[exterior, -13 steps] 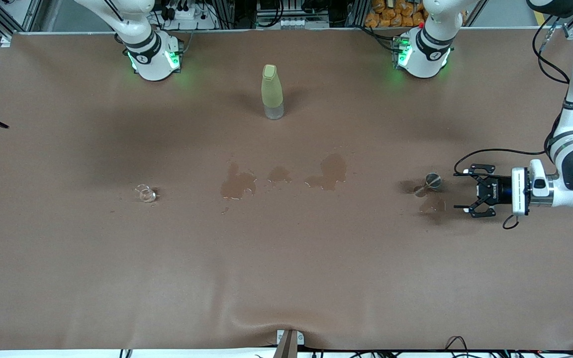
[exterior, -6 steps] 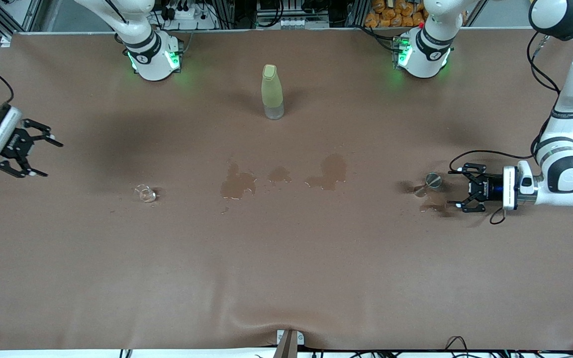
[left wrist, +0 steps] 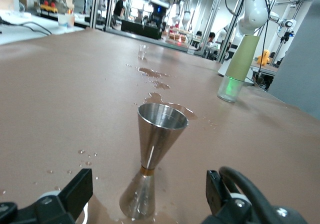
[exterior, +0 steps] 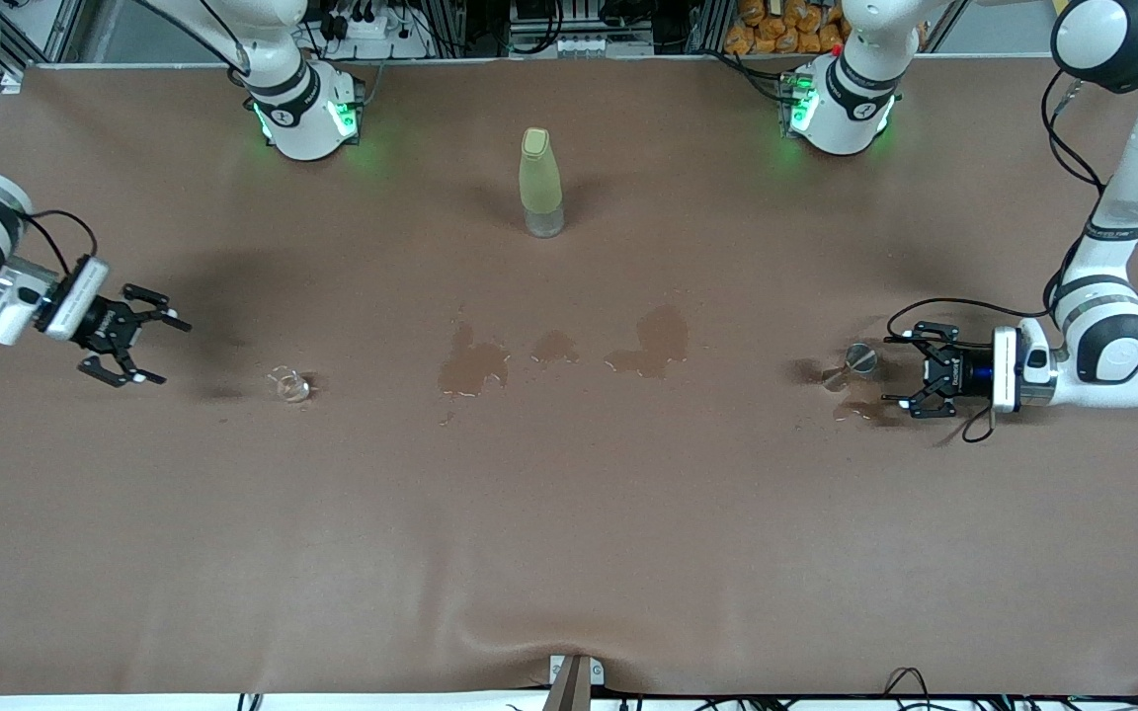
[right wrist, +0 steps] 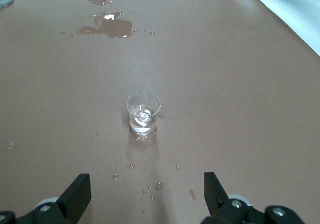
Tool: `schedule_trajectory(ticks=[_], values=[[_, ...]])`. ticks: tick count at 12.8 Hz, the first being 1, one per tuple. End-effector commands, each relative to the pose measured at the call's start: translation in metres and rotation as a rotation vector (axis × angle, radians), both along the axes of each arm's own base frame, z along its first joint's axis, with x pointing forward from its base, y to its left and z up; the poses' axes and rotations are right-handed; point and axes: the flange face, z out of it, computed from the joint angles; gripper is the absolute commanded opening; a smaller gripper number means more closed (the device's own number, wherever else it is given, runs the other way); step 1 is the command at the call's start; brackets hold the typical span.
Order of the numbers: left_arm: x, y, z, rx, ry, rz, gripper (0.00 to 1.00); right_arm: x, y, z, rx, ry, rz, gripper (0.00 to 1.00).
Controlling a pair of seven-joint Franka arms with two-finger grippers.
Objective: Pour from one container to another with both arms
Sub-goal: 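Grasp the metal jigger with the left gripper while the right gripper reaches the beaker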
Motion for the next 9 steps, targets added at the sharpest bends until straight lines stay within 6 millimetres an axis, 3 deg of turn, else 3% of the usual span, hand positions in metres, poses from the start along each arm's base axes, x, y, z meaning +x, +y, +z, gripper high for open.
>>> schedule_trajectory(ticks=[1, 4, 9], values=[[0.000, -0.012, -0.014, -0.064, -0.013, 0.006, 1.00, 0.001, 0.003, -0.031, 0.081, -0.060, 0.002, 1.00], [0.003, -0.025, -0.016, -0.100, -0.014, 0.011, 1.00, -0.005, 0.016, -0.074, 0.194, -0.108, -0.005, 1.00], [0.004, -0.041, -0.024, -0.124, -0.057, -0.006, 0.98, -0.009, 0.032, -0.127, 0.331, -0.166, 0.001, 1.00]])
